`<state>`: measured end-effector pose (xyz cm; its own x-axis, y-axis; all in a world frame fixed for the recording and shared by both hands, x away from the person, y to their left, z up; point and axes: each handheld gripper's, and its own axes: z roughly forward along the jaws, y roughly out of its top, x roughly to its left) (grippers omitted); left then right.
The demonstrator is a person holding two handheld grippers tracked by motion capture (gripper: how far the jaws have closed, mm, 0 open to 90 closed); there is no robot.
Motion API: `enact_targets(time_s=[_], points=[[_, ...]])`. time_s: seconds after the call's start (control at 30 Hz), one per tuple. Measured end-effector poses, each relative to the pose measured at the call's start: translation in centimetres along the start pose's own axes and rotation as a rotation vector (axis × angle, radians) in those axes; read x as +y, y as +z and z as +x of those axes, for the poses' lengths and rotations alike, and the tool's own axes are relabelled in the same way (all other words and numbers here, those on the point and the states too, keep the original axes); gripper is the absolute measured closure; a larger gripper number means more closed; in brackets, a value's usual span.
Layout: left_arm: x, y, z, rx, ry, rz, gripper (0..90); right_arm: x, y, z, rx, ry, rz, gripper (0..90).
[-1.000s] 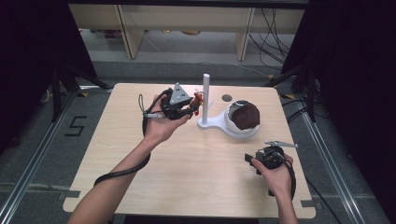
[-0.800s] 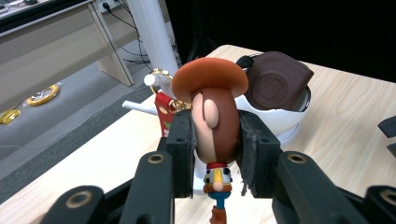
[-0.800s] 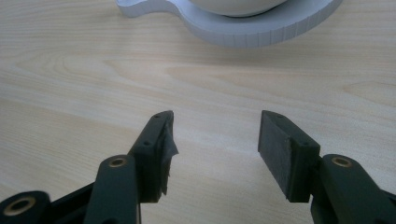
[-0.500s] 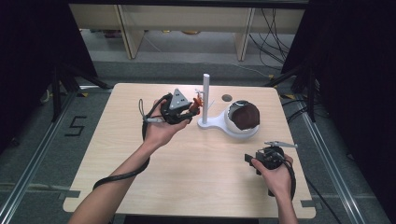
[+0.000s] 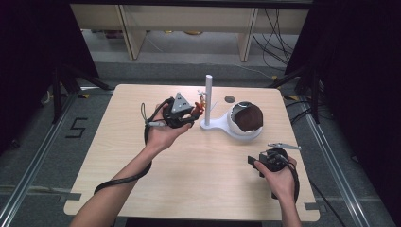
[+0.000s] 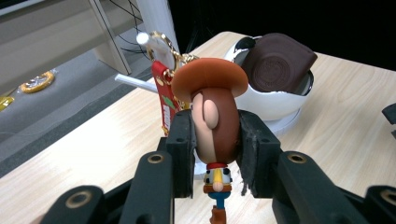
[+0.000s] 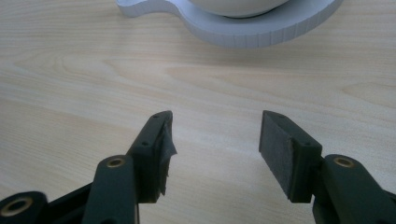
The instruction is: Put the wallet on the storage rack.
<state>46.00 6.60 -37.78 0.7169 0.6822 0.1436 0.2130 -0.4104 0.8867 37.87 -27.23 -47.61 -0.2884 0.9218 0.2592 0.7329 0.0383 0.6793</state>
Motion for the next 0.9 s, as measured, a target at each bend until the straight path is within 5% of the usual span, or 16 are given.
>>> enact_targets(time_s=[0.17,0.9], points=[[-0.3,0.2,0.1,-0.002,0.010,0.020,67.6,0.0,-0.1,0.0,-0.027,-0.008,0.007,45.1],[-1.8,2.1,0.6,0.010,-0.023,0.068,67.4,0.0,-0.1,-0.1,-0.010,0.005,-0.005,44.7]])
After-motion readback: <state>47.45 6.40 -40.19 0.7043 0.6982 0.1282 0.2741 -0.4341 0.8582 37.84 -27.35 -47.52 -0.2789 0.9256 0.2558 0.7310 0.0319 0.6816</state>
